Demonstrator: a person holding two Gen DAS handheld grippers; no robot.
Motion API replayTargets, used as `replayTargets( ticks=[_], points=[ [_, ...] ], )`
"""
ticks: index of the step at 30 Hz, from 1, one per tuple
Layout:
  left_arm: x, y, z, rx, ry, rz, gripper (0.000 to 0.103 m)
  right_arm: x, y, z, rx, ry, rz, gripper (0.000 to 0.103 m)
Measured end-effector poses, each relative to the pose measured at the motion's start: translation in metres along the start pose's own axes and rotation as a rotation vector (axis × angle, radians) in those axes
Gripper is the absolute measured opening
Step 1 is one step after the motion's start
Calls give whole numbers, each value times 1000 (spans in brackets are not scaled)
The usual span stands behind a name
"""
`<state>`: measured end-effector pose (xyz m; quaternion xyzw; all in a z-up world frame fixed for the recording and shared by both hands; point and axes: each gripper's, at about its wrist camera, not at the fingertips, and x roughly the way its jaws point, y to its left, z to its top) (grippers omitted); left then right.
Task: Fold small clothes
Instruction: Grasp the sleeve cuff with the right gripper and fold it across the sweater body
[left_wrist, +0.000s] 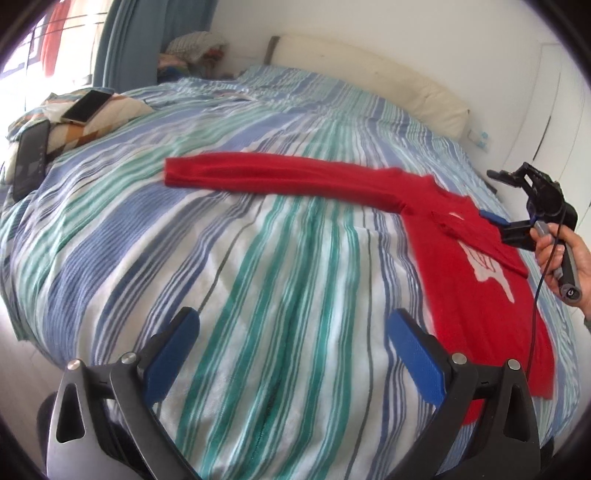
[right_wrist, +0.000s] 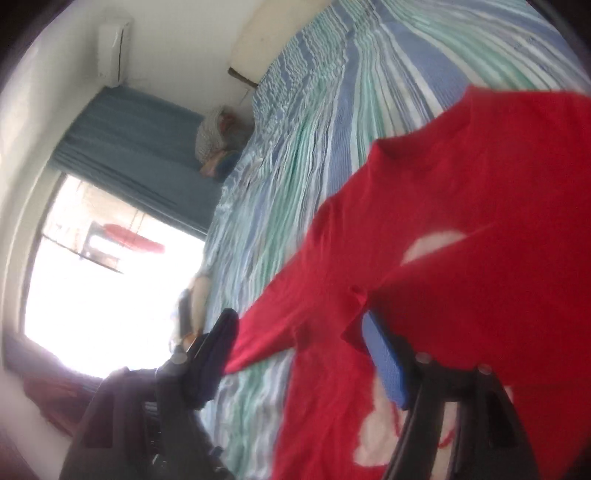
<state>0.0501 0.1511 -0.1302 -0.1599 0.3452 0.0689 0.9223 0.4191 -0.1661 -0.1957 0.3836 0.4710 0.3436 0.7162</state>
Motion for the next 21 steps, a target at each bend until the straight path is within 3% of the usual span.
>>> replayTargets(
  ticks=[3, 8, 12, 14, 17, 21],
  points=[
    [-4, 9, -4, -17, -4, 7, 102, -9, -14, -6, 9, -13, 21, 70],
    [-5, 7, -6, -2, -5, 0, 102, -71, -50, 7, 32, -97, -114, 72],
    [-3, -1, -4, 12, 8, -2, 102, -122, -115, 2, 129, -138, -359, 71],
    [-5, -4, 0, 19, 5, -2, 102, -150, -131, -4, 140, -182, -358, 67],
    [-5, -9, 7, 35, -1, -4, 102, -183, -117, -14, 66, -210, -403, 73],
    [5, -19, 13, 56, 10, -4, 102, -189, -83, -48, -124, -102, -411, 74]
  ],
)
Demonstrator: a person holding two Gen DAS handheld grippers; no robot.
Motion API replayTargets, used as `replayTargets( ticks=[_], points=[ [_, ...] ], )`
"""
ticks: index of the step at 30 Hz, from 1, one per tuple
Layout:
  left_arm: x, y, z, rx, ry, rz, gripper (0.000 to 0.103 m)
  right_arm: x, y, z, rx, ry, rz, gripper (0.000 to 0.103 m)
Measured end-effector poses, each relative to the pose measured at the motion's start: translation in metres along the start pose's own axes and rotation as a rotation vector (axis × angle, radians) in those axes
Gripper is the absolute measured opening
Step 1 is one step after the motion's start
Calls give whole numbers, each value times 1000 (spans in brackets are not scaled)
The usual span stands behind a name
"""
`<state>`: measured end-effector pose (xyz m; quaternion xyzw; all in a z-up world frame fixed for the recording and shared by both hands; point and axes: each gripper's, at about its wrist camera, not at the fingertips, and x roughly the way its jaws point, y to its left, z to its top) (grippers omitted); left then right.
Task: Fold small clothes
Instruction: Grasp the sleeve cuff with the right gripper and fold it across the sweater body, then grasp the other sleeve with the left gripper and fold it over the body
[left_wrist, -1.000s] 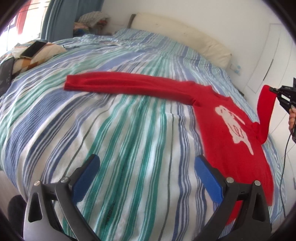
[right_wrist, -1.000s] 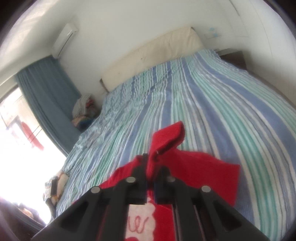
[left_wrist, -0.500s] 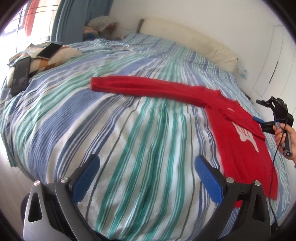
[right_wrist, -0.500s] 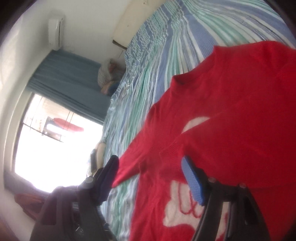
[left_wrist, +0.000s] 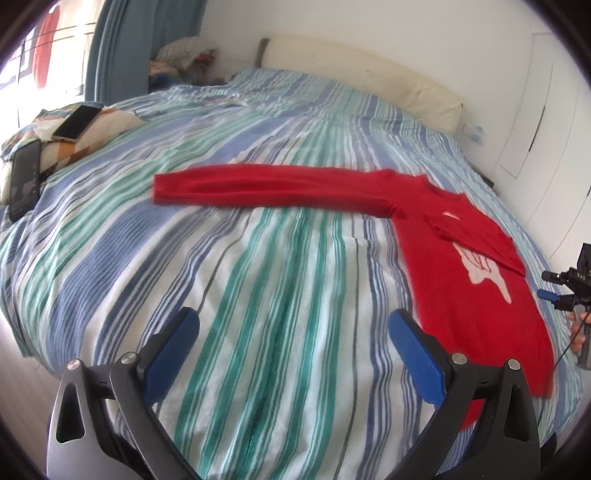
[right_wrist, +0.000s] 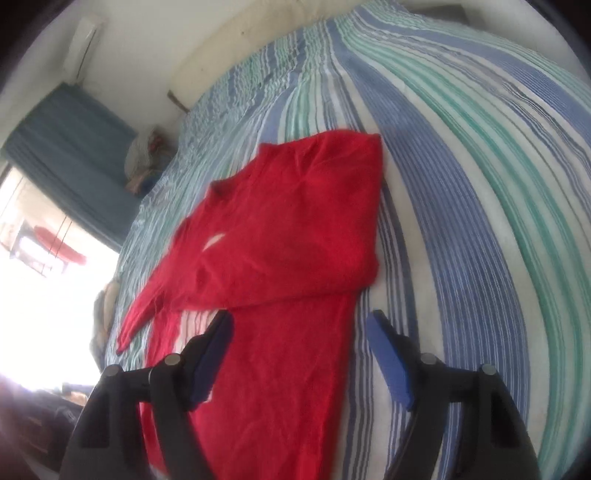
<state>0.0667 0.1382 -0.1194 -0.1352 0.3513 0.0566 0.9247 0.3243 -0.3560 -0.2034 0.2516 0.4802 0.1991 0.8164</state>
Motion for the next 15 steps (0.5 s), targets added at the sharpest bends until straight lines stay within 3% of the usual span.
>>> replayTargets(
  ticks=[2, 4, 6, 8, 12, 15],
  points=[
    [9, -4, 1, 8, 30, 8, 102, 2, 8, -25, -80, 50, -15, 74],
    [16, -4, 1, 2, 66, 8, 102, 2, 7, -50, -165, 70, -116, 74],
    [14, 0, 6, 4, 61, -1, 102, -4, 1, -70, -251, 35, -231, 74],
    [7, 9, 18, 11, 17, 19, 102, -21, -10, -84, -281, -40, -283, 74],
    [12, 49, 58, -52, -37, 47, 102, -41, -39, -105, -184, -166, -258, 82],
    [43, 100, 89, -221, 16, 51, 102, -42, -48, -118, -184, -258, -232, 82]
  ],
)
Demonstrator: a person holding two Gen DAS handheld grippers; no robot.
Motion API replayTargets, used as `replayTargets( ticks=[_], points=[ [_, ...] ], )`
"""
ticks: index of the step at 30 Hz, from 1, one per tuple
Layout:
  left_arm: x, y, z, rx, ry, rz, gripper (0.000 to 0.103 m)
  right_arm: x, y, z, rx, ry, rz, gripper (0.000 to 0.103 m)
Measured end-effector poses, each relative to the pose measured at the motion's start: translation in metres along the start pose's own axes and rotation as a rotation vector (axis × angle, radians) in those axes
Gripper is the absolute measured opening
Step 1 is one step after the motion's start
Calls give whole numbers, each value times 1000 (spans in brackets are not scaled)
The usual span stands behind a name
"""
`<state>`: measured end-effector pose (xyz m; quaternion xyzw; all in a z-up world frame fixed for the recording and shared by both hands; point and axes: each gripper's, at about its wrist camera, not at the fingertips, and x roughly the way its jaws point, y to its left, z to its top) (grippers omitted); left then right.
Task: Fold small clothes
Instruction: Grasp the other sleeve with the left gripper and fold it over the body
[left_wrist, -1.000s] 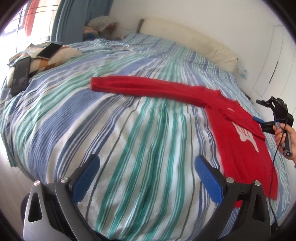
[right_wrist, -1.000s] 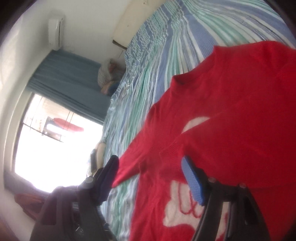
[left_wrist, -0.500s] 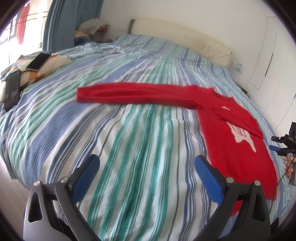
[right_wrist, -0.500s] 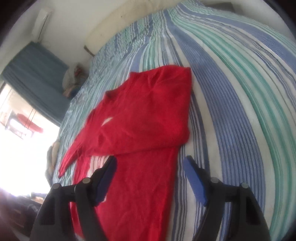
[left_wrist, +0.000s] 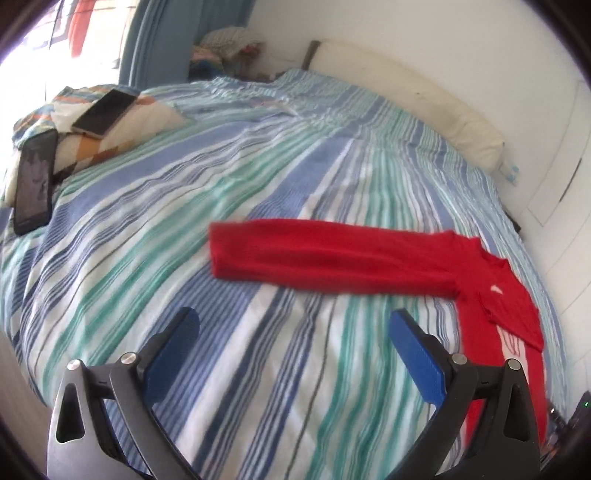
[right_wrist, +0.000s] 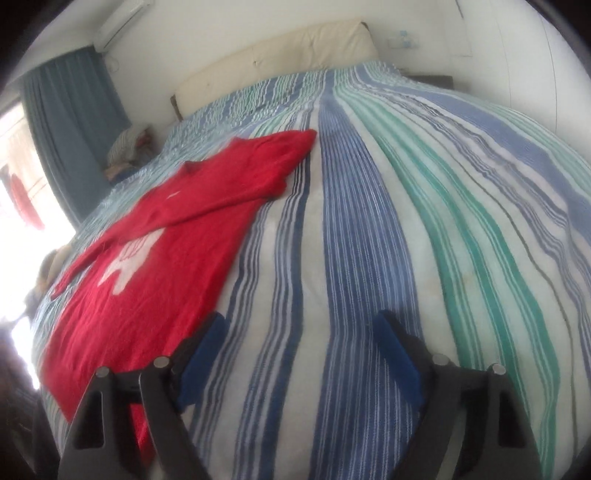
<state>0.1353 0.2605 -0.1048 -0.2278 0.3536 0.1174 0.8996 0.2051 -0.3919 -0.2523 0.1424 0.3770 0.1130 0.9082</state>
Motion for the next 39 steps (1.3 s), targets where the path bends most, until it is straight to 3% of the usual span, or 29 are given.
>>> replayTargets(
  ticks=[3, 8, 9, 11, 12, 13, 16, 19, 24, 28, 32, 33, 34, 36, 39],
  points=[
    [43, 35, 32, -131, 105, 9, 102, 1, 7, 1, -45, 13, -37, 87],
    [95, 48, 52, -123, 212, 33, 94, 10, 15, 5, -52, 16, -31, 89],
    [100, 45, 53, -98, 220, 40, 85, 10, 15, 4, -50, 14, -29, 89],
    [105, 37, 54, -55, 215, 64, 51, 11, 16, 4, -52, 14, -32, 89],
    [105, 36, 54, -58, 221, 61, 10, 10, 16, 4, -54, 14, -35, 89],
    [104, 33, 55, -74, 233, 38, 6, 10, 16, 4, -56, 15, -37, 89],
    [78, -3, 72, 11, 160, 18, 6, 10, 16, 4, -53, 13, -34, 89],
    [46, -71, 99, 101, 102, -121, 6, 10, 16, 4, -51, 9, -32, 89],
    [10, -226, 125, 302, 50, -366, 6, 10, 16, 4, -50, 8, -31, 89],
    [14, -337, 107, 417, 72, -501, 6, 10, 16, 4, -50, 8, -32, 89],
    [42, -412, 58, 497, 149, -557, 7, 10, 16, 4, -50, 9, -32, 89],
    [52, -424, 43, 521, 177, -554, 18, 10, 16, 4, -51, 9, -32, 89],
    [61, -431, 27, 542, 212, -533, 48, 10, 16, 4, -51, 9, -32, 89],
    [77, -431, 2, 549, 247, -459, 80, 10, 16, 4, -50, 9, -31, 89],
    [88, -403, -7, 517, 246, -455, 81, 9, 16, 3, -48, 8, -29, 89]
  ],
)
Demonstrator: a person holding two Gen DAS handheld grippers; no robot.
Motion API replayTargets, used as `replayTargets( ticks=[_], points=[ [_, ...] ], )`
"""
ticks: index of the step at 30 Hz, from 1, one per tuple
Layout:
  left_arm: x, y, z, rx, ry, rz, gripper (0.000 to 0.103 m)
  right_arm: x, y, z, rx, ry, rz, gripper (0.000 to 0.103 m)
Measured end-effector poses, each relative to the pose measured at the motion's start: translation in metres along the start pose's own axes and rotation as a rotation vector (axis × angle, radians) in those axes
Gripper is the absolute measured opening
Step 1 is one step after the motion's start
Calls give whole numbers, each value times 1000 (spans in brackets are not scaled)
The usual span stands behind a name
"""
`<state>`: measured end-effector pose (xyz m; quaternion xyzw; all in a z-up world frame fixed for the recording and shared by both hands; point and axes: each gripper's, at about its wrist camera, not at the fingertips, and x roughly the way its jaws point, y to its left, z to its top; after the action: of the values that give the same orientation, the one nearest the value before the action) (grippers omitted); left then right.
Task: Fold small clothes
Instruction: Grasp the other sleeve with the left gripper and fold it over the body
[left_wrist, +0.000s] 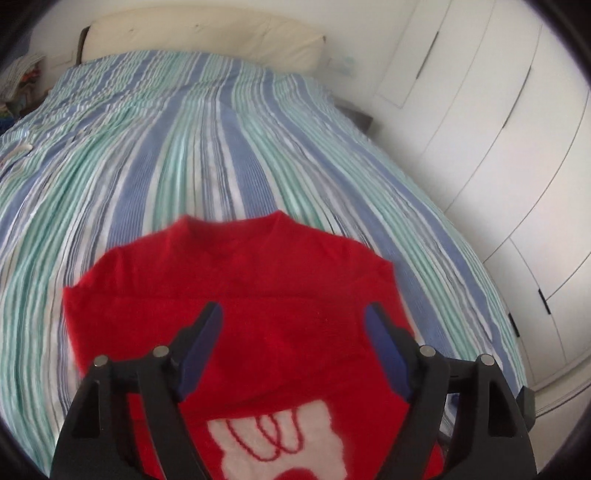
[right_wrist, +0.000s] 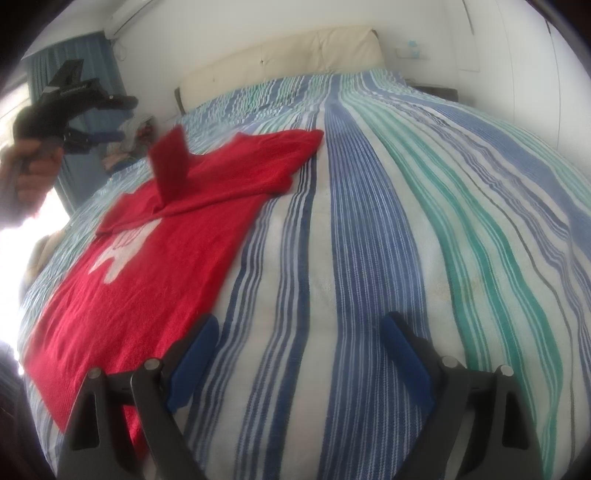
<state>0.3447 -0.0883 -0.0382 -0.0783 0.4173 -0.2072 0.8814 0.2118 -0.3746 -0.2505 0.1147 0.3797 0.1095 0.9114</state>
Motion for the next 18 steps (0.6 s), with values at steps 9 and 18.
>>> replayTargets(
  ticks=[9, 18],
  points=[
    [-50, 121, -61, -123, -2, 38, 86, -1, -2, -1, 8, -2, 12, 90],
    [-7, 113, -101, 147, 87, 279, 64, 1, 1, 0, -4, 8, -7, 90]
  ],
)
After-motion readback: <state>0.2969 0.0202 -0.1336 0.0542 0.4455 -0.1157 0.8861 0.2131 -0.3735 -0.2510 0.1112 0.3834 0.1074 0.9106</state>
